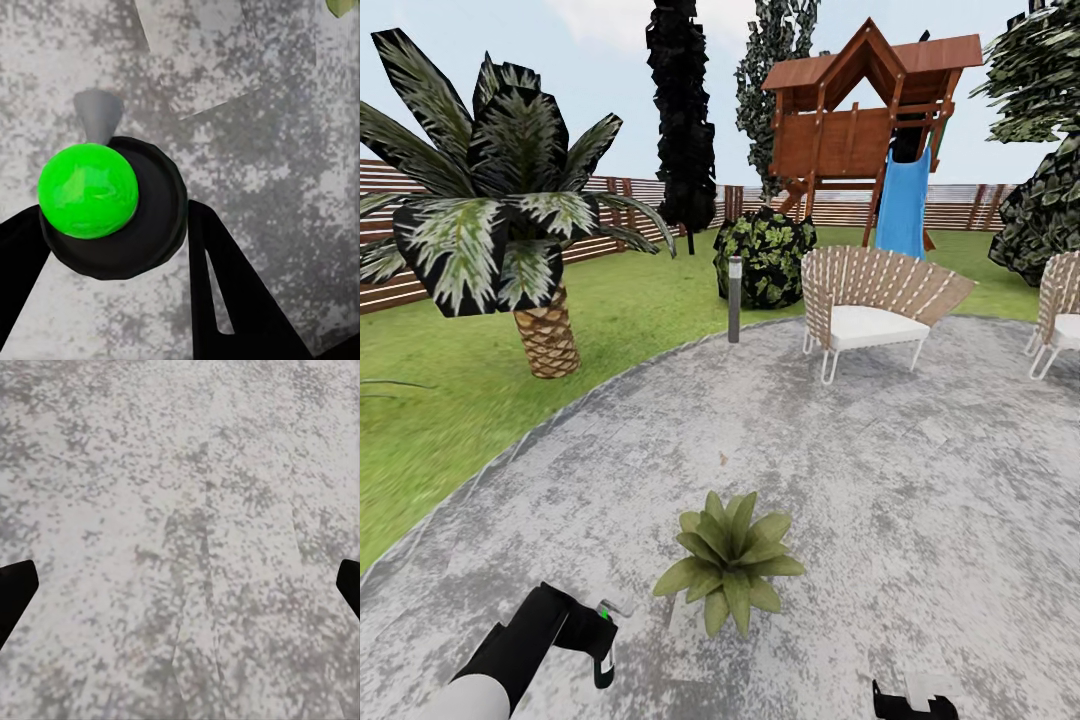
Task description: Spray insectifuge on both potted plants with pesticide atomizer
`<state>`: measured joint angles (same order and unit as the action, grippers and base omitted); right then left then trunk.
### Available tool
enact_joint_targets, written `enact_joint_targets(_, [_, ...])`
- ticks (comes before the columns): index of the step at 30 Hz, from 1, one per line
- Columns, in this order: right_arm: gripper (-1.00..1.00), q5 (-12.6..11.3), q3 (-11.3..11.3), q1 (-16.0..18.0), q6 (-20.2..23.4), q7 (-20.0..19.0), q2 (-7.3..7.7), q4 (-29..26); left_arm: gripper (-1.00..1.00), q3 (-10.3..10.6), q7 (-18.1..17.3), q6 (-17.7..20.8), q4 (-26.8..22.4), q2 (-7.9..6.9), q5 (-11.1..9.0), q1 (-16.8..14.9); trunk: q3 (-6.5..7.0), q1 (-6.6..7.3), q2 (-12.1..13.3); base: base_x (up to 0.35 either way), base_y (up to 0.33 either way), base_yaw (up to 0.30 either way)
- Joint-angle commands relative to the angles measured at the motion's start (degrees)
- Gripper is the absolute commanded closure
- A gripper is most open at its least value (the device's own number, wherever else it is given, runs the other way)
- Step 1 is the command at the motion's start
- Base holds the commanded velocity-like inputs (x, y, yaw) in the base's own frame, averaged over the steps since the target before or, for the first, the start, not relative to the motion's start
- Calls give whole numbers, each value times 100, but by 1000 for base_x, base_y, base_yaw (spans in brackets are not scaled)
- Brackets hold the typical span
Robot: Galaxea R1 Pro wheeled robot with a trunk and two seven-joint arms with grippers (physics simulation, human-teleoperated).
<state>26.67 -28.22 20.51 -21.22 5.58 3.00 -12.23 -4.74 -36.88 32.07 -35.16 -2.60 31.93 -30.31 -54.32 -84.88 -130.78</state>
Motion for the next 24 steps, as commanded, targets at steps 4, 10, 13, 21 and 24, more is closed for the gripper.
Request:
enact_joint_targets(4, [-100, 66, -34, 6, -13, 40, 16, 3, 100, -21, -21, -51, -17, -3, 67, 38, -5, 1, -2, 0, 0, -4])
enact_joint_targets(10, [-100, 66, -34, 6, -13, 40, 8, 5, 100, -9, -49, -43, -9, -21, 67, 56, -5, 1, -2, 0, 0, -63])
enact_joint_targets(13, [-100, 66, -34, 6, -13, 40, 8, 3, 100, 92, -60, -49, -9, -88, 61, 53, -5, 1, -2, 0, 0, -258])
enact_joint_targets(21, [-100, 66, -34, 6, -13, 40, 8, 9, 100, 235, -72, -43, -9, -142, 66, 15, -5, 1, -2, 104, 132, -208])
enact_joint_targets(24, [-100, 66, -34, 6, -13, 40, 8, 10, 100, 241, -215, -43, -9, -232, 61, 2, -5, 1, -2, 55, 97, -15])
